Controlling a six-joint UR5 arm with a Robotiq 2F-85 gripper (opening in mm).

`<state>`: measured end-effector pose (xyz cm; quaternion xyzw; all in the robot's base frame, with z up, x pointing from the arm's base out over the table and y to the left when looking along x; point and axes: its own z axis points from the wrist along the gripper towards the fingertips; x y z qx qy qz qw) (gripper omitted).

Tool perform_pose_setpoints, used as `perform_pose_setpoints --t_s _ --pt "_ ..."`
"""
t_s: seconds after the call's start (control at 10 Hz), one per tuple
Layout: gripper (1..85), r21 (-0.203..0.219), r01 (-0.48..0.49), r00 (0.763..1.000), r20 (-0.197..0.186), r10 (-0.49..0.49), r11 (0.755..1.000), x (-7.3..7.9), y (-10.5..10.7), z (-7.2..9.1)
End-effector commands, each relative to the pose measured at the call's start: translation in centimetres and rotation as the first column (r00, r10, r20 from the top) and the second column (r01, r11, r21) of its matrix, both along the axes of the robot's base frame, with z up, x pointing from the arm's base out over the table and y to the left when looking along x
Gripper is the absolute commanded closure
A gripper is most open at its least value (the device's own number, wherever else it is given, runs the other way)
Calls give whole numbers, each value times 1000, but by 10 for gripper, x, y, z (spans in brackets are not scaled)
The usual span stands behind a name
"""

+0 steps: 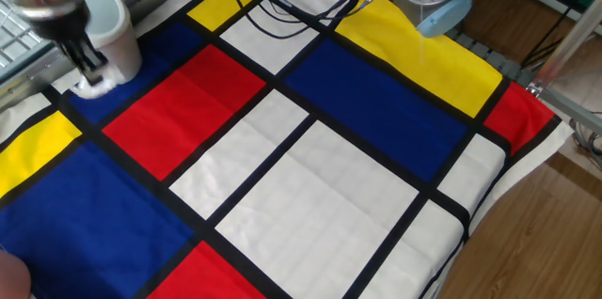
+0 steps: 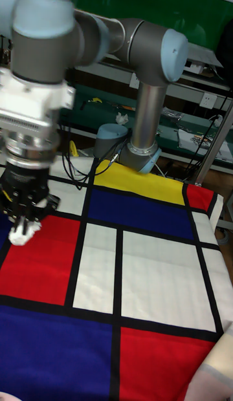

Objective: Put the garbage in the trash can

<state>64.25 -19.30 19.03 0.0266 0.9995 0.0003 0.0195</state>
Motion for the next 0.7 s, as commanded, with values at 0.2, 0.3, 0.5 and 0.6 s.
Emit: perform_pose_setpoints --t_s 0.2,0.3,0.5,0.6 --pt "847 95 -60 998 5 60 994 -30 -68 27" --pt "847 100 -63 998 8 63 993 -34 -75 26" --pt "847 105 -66 998 18 65 992 -39 -79 22" --pt "847 105 -68 998 21 66 992 -41 -81 20"
